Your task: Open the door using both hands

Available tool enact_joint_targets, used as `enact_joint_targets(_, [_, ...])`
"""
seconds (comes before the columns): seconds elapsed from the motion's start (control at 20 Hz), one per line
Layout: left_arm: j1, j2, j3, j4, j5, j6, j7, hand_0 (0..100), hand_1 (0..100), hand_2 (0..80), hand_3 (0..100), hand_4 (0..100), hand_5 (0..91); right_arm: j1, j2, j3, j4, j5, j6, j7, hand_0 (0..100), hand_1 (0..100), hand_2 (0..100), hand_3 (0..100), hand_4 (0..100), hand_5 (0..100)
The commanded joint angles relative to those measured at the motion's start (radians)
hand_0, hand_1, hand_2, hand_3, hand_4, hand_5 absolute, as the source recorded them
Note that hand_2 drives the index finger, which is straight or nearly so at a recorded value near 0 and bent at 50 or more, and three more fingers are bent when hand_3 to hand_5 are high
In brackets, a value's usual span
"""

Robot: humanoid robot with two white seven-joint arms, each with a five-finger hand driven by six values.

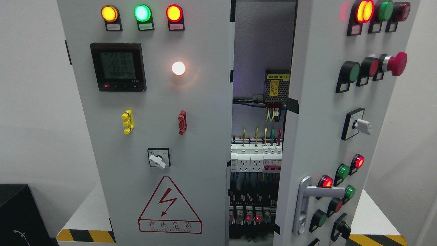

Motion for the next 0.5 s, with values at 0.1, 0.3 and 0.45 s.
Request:
enact_joint_targets(0.1, [-0.281, 0.505, 0.037, -0.31, 0.103, 0.017, -0.055, 0, 0, 0.0, 0, 0, 0.0, 0.023, 0.0, -0.032, -0.001, 0.001, 0.0, 0.0, 0, 0, 0, 0, 0, 0])
enact_joint_targets(0.3, [-0.717, 0.527, -0.493, -0.39, 0.106, 0.017, -0.053, 0, 0, 0.0, 0, 0, 0.0, 0.023, 0.0, -0.034, 0.001, 0.001, 0.001, 0.0, 0, 0, 0, 0, 0, 0])
enact_joint_targets(0.45, [-1.014, 0.521, -0.823, -0.471, 0.116, 0.022, -0.053, 0, 0, 0.0, 0, 0, 0.0, 0.023, 0.0, -0.032, -0.001, -0.001, 0.0, 0.0, 0, 0, 0, 0, 0, 0])
